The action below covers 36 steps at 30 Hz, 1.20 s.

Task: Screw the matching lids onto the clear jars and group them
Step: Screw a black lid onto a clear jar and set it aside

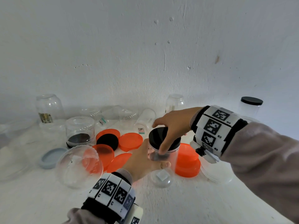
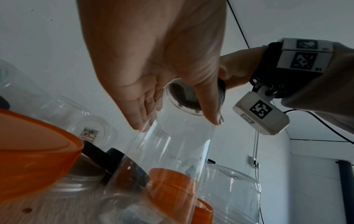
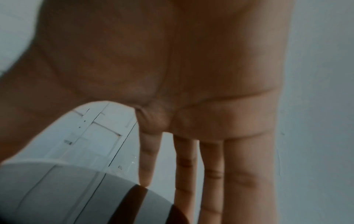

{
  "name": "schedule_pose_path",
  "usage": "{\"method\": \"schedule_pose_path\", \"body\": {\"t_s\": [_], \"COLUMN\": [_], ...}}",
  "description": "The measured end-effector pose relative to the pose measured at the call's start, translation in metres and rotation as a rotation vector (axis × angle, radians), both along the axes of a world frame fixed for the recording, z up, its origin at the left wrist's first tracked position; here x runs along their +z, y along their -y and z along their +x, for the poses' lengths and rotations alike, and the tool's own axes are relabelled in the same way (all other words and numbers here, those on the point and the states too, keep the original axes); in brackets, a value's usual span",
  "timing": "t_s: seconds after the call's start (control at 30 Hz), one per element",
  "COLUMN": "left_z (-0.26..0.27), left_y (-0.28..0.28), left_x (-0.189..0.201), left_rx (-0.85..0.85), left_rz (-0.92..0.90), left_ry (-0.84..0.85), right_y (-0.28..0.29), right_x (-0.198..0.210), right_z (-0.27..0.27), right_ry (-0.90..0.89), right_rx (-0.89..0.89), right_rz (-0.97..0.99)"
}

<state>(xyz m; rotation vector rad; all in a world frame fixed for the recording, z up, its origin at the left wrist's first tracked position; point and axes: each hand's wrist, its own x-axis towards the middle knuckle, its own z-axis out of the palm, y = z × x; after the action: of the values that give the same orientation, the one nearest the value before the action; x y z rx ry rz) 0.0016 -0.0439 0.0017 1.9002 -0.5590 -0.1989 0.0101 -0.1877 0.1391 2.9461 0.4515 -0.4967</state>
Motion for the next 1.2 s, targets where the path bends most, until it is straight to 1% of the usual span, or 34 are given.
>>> {"method": "schedule_pose_path", "body": {"t_s": [0.07,0.27,0.33,0.43,0.47,0.6,0.73,0.83,0.9,1.03,1.2], "left_z": [0.000,0.000,-0.001,-0.002,-0.003,-0.003,-0.005,-0.006,-0.006,-0.005,-0.004], "left_y": [0.000,0.000,0.000,0.003,0.004,0.003,0.003,0.003,0.003,0.002,0.003], "left_x": [0.000,-0.001,-0.001,-0.002,-0.002,-0.001,0.000,0.000,0.000,0.001,0.000], "left_rx": [0.009,0.007,0.009,0.065,0.081,0.090,0.069,0.046,0.036,0.030,0.036], "left_rz": [0.000,0.008,0.012,0.011,0.012,0.000,-0.012,-0.054,-0.072,-0.049,-0.043], "left_ry": [0.000,0.005,0.009,0.038,0.044,0.029,0.020,0.011,0.009,0.017,0.014], "right_y": [0.000,-0.001,0.000,0.000,0.000,0.000,0.001,0.002,0.002,0.005,0.009], "right_x": [0.002,0.001,-0.002,-0.010,-0.012,-0.014,-0.013,-0.011,-0.011,-0.011,-0.006], "right_z": [0.001,0.003,0.001,-0.003,-0.004,-0.004,-0.003,-0.001,0.001,0.003,0.006], "right_ry": [-0.046,0.005,0.044,0.166,0.177,0.120,0.065,0.031,0.039,0.035,-0.027], "right_rx": [0.024,0.053,0.035,-0.024,-0.046,-0.093,-0.089,-0.087,-0.069,-0.036,0.026], "right_rz": [-0.017,0.018,0.041,0.077,0.078,0.071,0.098,0.131,0.128,0.148,0.161]}}
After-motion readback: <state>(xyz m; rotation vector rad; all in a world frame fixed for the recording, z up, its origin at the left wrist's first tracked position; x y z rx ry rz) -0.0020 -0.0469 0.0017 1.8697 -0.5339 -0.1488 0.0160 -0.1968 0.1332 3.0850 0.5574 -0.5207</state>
